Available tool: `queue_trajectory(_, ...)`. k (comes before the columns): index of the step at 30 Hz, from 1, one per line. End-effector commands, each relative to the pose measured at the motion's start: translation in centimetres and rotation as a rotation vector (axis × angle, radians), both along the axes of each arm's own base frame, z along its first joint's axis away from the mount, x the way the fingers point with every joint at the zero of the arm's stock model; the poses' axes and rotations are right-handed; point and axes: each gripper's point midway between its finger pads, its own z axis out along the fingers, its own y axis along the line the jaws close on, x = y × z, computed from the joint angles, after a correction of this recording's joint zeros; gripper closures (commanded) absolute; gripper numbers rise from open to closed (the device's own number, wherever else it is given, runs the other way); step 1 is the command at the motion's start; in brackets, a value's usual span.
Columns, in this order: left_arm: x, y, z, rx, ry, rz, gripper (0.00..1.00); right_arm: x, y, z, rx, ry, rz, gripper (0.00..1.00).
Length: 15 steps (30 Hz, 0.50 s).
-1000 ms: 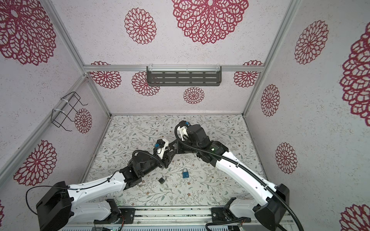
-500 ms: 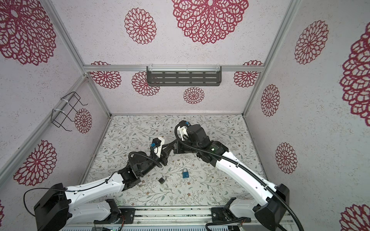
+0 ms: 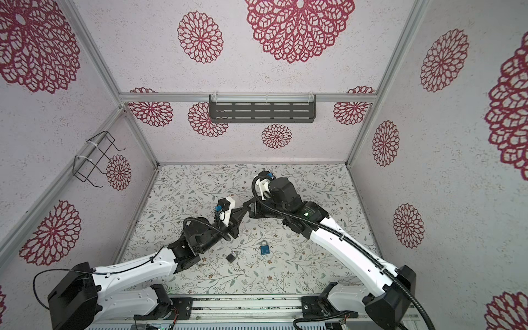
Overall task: Unlock with the key
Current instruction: 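Close the left gripper on the key ring held by the right gripper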
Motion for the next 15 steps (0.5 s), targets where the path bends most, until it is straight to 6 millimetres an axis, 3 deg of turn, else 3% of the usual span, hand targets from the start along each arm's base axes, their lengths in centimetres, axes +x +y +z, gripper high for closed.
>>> queue_trajectory(1,-0.65,-0.23,0.61,-0.005,-0.017,-0.029,0.91,0.09,-0.42,2.39,0.045,-0.049,-0.013,1.0)
queue_trajectory(9,-0.75,-0.24,1.13,-0.008,-0.033,-0.036,1.0,0.18,-0.47,2.28,0.041,-0.052,-0.013,1.0)
queue_trajectory(13,-0.83,-0.15,1.03,0.001,-0.026,-0.039,1.0,0.3,-0.55,2.4,0.043,-0.058,-0.013,1.0)
queue_trajectory(15,-0.88,-0.01,0.92,0.006,-0.017,-0.044,1.0,0.38,-0.61,2.5,0.045,-0.061,-0.009,0.92)
